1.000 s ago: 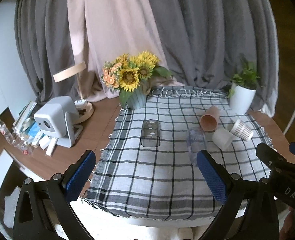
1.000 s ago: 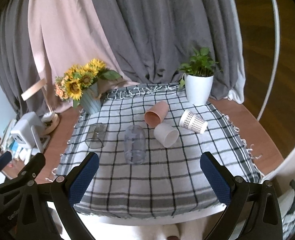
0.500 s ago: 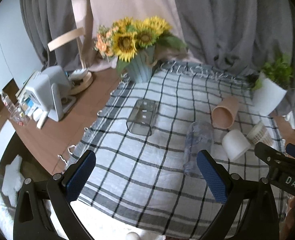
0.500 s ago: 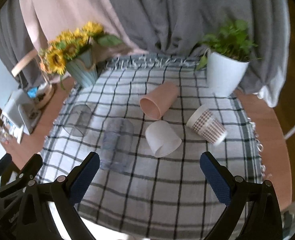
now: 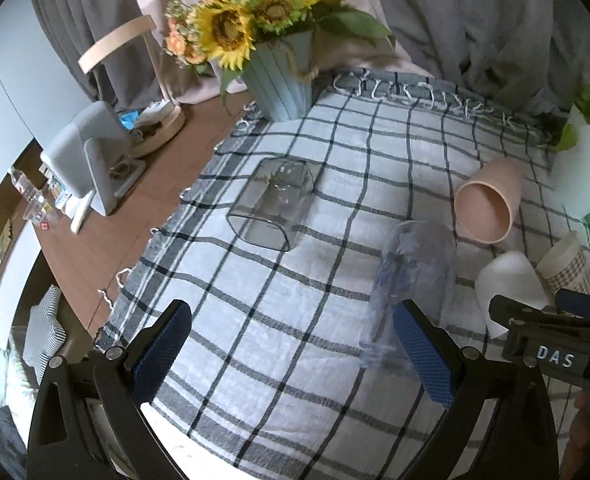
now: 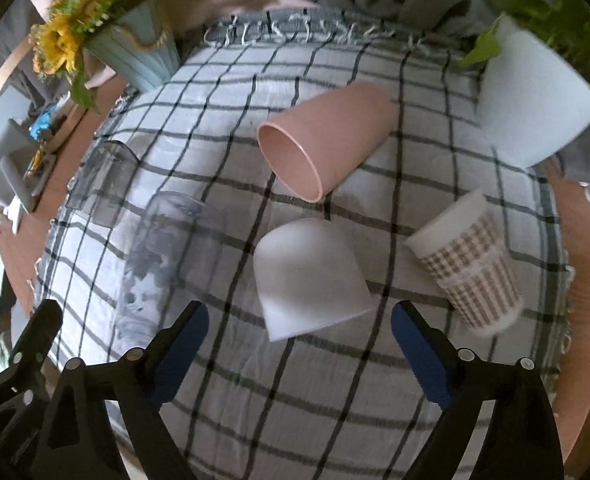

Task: Flip cup upside down
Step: 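Move the right gripper to the white cup lying on its side and grasp it, then lift the white cup with the right gripper and rotate it rim-down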

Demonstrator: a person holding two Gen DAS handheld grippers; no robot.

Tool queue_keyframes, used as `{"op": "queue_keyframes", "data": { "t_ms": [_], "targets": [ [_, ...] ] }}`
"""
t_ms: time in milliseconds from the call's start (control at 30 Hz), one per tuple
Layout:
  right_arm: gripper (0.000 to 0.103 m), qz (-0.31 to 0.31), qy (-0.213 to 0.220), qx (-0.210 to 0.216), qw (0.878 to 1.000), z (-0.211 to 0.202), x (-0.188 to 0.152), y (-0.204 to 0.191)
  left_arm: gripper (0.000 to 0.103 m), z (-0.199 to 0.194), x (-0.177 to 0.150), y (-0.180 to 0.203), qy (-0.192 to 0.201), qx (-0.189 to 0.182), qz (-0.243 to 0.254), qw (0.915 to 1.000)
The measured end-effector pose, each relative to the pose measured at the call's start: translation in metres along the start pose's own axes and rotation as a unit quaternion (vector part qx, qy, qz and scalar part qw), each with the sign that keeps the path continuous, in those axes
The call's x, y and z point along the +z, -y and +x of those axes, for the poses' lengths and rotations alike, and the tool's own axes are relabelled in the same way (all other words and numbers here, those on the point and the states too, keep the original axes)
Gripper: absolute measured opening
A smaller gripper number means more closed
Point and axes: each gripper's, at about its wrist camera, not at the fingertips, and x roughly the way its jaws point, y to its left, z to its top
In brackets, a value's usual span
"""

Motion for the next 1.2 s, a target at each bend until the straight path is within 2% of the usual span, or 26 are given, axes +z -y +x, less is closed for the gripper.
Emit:
{"op": "queue_keyframes", "data": {
  "t_ms": [367, 400, 600, 833, 1033, 1200],
  "targets": [
    [0.081, 0.006, -0.05, 0.019, 0.999, 0.042, 0.01, 0.015, 0.103, 0.021, 0.008, 0.012, -0.022, 0.011, 0.0, 0.9997],
    [0.076, 0.008, -0.05, 0.021, 0.998, 0.044, 0.01, 0.016, 0.103, 0.021, 0.008, 0.013, -0.02, 0.011, 0.004, 0.9997],
    [0.075, 0.02, -0.033, 0.018, 0.999, 0.037, 0.004, 0.017, 0.103, 0.015, 0.008, 0.011, -0.012, 0.0, 0.019, 0.9997],
    [0.072, 0.059, -0.009, 0.021, 0.998, 0.009, -0.021, 0.017, 0.103, 0.004, 0.002, -0.002, -0.001, -0.016, 0.049, 0.9986],
    [0.072, 0.106, -0.011, 0.021, 0.994, 0.005, -0.05, 0.009, 0.103, -0.001, 0.0, -0.011, 0.008, -0.024, 0.074, 0.9969],
    [0.072, 0.128, -0.006, 0.016, 0.992, 0.0, -0.059, -0.001, 0.103, -0.005, 0.003, -0.019, 0.015, -0.041, 0.081, 0.9957]
  ]
}}
